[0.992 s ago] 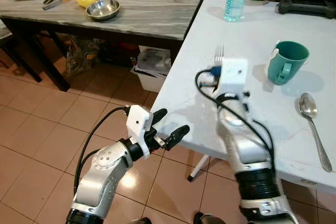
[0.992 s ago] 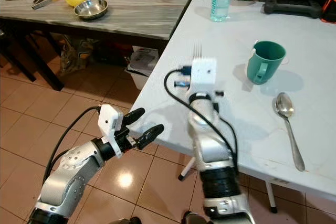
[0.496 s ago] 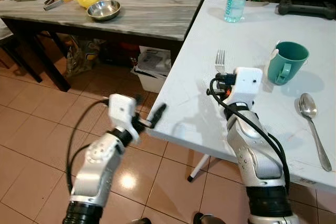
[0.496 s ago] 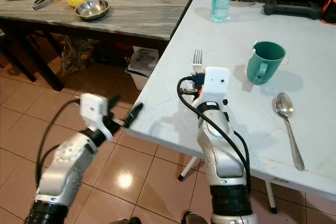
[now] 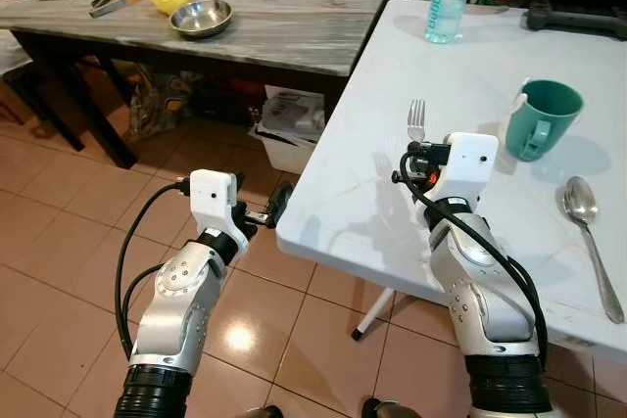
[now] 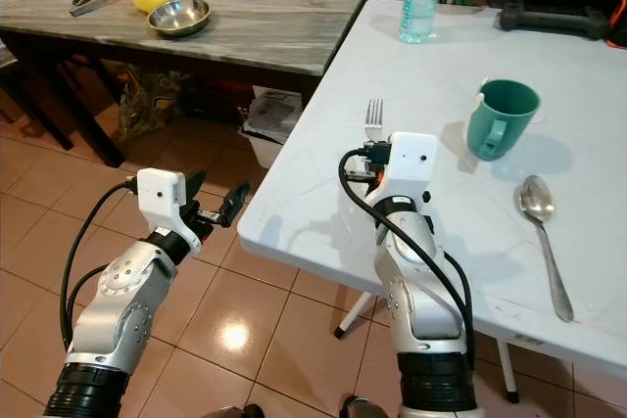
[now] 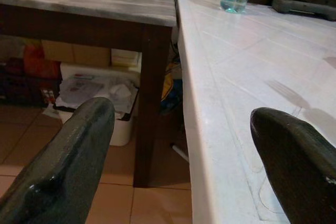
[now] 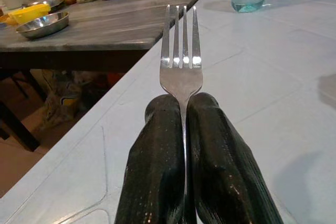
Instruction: Setting the table
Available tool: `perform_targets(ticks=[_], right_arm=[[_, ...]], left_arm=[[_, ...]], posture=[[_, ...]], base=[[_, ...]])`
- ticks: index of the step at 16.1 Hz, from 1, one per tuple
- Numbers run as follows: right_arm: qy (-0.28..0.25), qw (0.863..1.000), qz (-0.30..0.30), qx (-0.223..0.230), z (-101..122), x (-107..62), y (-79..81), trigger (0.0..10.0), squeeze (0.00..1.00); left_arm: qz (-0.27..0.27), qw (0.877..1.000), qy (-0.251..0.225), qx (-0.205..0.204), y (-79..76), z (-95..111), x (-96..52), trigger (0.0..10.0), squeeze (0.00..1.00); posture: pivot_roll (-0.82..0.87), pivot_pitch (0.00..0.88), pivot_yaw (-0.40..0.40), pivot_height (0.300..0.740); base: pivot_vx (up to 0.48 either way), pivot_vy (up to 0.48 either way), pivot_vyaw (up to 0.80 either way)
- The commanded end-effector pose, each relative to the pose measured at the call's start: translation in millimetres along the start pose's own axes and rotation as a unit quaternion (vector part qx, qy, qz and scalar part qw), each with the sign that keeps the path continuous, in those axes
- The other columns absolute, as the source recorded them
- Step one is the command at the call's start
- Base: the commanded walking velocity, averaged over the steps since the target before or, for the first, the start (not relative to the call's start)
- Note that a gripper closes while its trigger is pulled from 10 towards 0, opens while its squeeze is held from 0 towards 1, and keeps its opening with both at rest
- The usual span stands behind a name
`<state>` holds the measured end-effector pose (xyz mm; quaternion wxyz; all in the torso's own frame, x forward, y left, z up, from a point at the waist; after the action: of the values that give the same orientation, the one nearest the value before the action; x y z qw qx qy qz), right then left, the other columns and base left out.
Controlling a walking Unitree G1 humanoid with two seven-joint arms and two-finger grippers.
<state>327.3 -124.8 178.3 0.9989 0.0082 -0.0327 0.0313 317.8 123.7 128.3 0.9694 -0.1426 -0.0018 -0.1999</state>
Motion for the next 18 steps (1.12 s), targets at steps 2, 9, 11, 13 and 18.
perform_targets(ticks=[2, 9, 11, 13, 18], right_arm=[[-0.013, 1.000, 0.005, 0.007, 5.5, -1.7, 0.8, 10.0, 0.00], [-0.006, 1.000, 0.006, 0.013, 2.7, -0.6, 3.1, 10.0, 0.00], [-0.005, 1.000, 0.007, 0.015, 2.3, -0.3, 3.4, 10.0, 0.00], [-0.005, 1.000, 0.006, 0.016, 2.4, 0.0, 3.8, 10.0, 0.00], [-0.005, 1.000, 0.005, 0.020, 2.2, 0.7, 5.1, 10.0, 0.00]], left_arm=[[0.003, 1.000, 0.003, 0.007, 2.5, -2.2, 0.4, 10.0, 0.00], [0.003, 1.000, 0.004, 0.013, 4.5, -2.7, 2.5, 10.0, 0.00], [0.003, 1.000, 0.004, 0.015, 4.3, -3.1, 2.9, 10.0, 0.00], [0.002, 1.000, 0.005, 0.017, 4.5, -3.2, 2.9, 10.0, 0.00], [-0.001, 1.000, 0.005, 0.019, 1.7, -4.6, 2.8, 10.0, 0.00]], posture=[[-0.06, 0.106, 0.073, 0.740], [-0.05, 0.097, 0.082, 0.740], [-0.05, 0.097, 0.082, 0.740], [-0.05, 0.099, 0.082, 0.740], [-0.05, 0.101, 0.086, 0.740]], base=[[0.000, 0.285, 0.00], [0.000, 0.356, -0.43], [0.000, 0.390, -0.69], [0.000, 0.424, -0.69], [0.000, 0.455, -0.69]])
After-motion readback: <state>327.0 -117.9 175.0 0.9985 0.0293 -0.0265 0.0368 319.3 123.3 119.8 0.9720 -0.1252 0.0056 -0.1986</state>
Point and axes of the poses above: a point about 5 cm out from each wrist's last joint towards the gripper, its own x axis pointing out of the wrist towards the gripper, its own z axis along the axis of the wrist's last joint, y = z × x, the point moved 1 cm from there along x, pointing out of the wrist towards the gripper, and after that the axes turned 7 degrees about -x, right-handed, at the moved point
